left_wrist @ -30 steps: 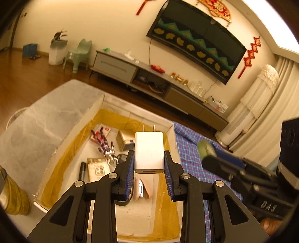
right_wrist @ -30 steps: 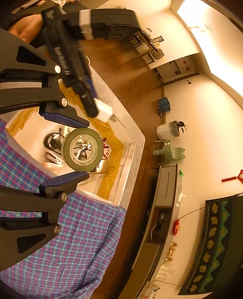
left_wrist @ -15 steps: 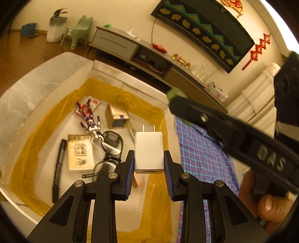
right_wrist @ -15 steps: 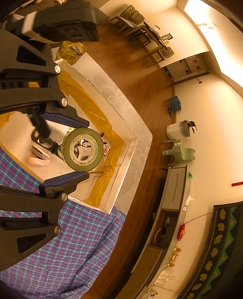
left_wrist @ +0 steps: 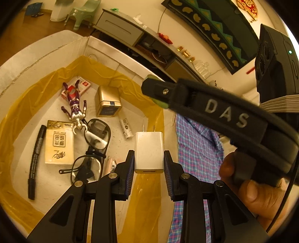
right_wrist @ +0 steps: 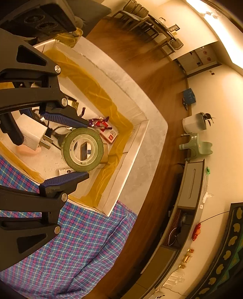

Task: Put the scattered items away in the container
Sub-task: 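Open both tools to drop the charger and tape roll into the box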

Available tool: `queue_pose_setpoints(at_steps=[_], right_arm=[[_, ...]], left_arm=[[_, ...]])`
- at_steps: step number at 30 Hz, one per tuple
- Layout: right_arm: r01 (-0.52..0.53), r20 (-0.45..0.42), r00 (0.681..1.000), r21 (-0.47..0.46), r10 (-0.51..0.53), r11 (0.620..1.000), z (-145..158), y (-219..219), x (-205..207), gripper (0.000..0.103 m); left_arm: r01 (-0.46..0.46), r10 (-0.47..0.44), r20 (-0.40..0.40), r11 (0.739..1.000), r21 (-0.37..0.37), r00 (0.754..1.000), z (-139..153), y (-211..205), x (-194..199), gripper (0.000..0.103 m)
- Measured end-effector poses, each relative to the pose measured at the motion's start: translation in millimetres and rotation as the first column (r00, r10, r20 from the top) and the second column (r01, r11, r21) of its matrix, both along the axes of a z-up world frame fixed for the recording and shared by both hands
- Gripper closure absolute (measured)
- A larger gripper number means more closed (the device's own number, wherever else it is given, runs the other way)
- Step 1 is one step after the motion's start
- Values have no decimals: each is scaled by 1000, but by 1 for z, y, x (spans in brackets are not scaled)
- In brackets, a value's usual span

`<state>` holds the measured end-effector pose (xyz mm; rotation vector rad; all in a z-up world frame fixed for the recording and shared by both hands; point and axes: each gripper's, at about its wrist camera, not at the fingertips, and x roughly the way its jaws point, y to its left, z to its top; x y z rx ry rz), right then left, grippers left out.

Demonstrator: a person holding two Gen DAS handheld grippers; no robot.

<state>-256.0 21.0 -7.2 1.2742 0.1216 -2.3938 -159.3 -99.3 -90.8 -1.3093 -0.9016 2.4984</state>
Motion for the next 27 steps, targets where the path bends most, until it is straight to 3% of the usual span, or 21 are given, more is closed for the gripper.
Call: queue_pose_setpoints(at_steps=[12,13,15,27], right_arm=[[24,16,1000,62,-25,998,-13,4,-24,54],[28,12,1000,66,-29,997,-13,5,-25,54],[38,6,999,69,-38,997,-14,6,-26,53],[53,7,999,60,-53,997,-13,13,-23,50]], left_arm=[[-17,15,52,999,29,999,-10,1,-14,72],[-20,17,60,999,37,998,-11,1,-14,71],[-29,23,79,997,74,997,-13,-1,-15,57],[-59,52,75,994,95,996,-8,-12,-12,55]])
